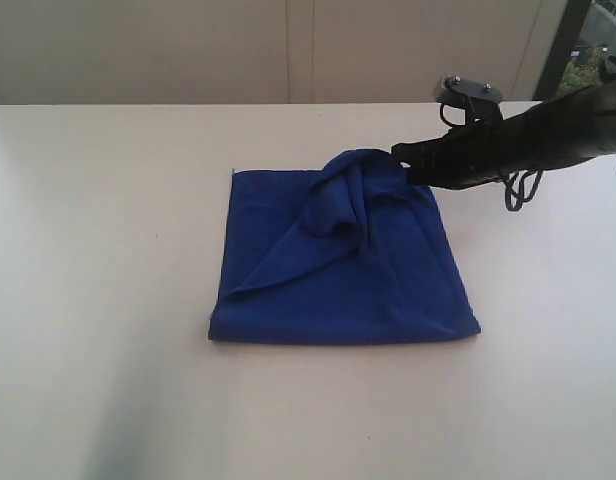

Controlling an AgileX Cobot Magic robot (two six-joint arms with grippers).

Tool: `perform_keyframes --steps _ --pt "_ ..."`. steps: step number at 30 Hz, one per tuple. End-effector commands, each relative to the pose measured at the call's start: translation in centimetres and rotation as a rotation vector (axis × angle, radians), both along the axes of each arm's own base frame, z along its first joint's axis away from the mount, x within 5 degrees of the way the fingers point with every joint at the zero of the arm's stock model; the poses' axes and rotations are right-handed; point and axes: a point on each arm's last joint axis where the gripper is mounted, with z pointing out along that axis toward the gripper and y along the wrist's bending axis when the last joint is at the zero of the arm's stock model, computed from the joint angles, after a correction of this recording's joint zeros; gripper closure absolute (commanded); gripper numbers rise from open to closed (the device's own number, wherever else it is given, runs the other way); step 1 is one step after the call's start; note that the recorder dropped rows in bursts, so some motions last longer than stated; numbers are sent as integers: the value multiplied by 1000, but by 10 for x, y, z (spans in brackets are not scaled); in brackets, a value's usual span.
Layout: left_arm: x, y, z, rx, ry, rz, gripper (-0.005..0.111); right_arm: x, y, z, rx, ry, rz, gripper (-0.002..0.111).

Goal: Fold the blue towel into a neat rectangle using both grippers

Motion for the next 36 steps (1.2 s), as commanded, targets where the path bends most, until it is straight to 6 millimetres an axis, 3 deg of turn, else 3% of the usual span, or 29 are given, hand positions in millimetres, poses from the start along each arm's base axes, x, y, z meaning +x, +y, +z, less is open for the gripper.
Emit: perform_keyframes --steps 1,11,16,22,26,29,32,36 --pt "-1 0 -2 -9 4 -1 107 -4 1 19 19 -31 67 108" --pt "0 1 0 43 -24 -11 107 -4 2 19 19 -33 75 108" --pt "1 -1 4 -119 -41 38 107 -4 2 19 19 -33 75 108" --pt "10 -2 10 -151 -67 50 107 -4 2 19 19 -33 75 108" --pt "38 -7 5 -125 49 56 107 -4 2 19 19 -33 75 108" --pt "71 -15 -11 -117 184 58 107 -4 2 19 19 -33 75 108" --pt "104 -35 -25 -91 278 8 107 -4 2 19 19 -33 75 108" --pt "145 -79 -44 -50 340 -99 107 -4 2 19 19 -33 75 108"
